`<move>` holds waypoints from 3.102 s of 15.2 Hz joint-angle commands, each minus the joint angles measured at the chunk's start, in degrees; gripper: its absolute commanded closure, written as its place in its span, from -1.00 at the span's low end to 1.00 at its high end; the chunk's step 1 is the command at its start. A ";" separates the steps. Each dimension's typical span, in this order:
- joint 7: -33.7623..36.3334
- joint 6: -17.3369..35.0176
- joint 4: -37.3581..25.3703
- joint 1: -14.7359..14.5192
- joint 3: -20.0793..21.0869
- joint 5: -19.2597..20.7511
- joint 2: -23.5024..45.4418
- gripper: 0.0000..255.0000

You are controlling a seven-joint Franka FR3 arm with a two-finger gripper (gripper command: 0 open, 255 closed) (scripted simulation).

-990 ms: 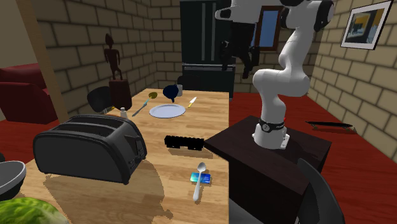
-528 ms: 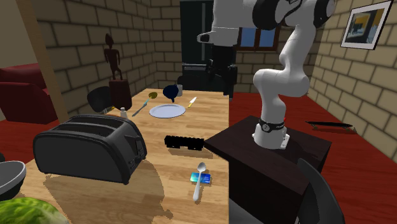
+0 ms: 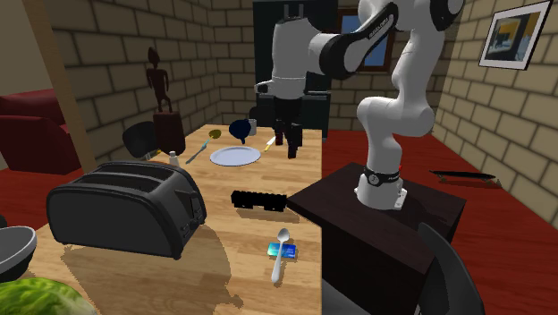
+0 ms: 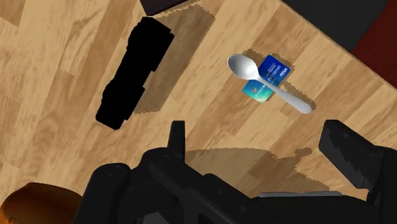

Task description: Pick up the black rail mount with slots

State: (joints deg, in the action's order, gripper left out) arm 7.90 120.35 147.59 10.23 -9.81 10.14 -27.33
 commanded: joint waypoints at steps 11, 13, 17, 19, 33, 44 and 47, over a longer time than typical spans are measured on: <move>0.88 20.37 -0.26 5.59 -8.39 -2.21 21.32 -1.00; 0.11 23.48 -1.02 6.30 -9.58 -4.05 25.46 -1.00; -2.70 29.08 -3.17 8.20 -10.97 -9.65 34.06 -1.00; -4.59 31.49 -4.58 9.72 -10.86 -13.18 38.41 -1.00; -9.51 38.87 -7.59 14.49 -6.65 -21.35 49.59 1.00; -8.55 36.98 -7.02 13.48 -8.05 -19.85 47.10 1.00; -7.38 34.94 -6.59 12.50 -9.38 -18.15 44.53 1.00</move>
State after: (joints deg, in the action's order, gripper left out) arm 0.12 155.99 140.83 23.06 -18.72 -8.61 18.08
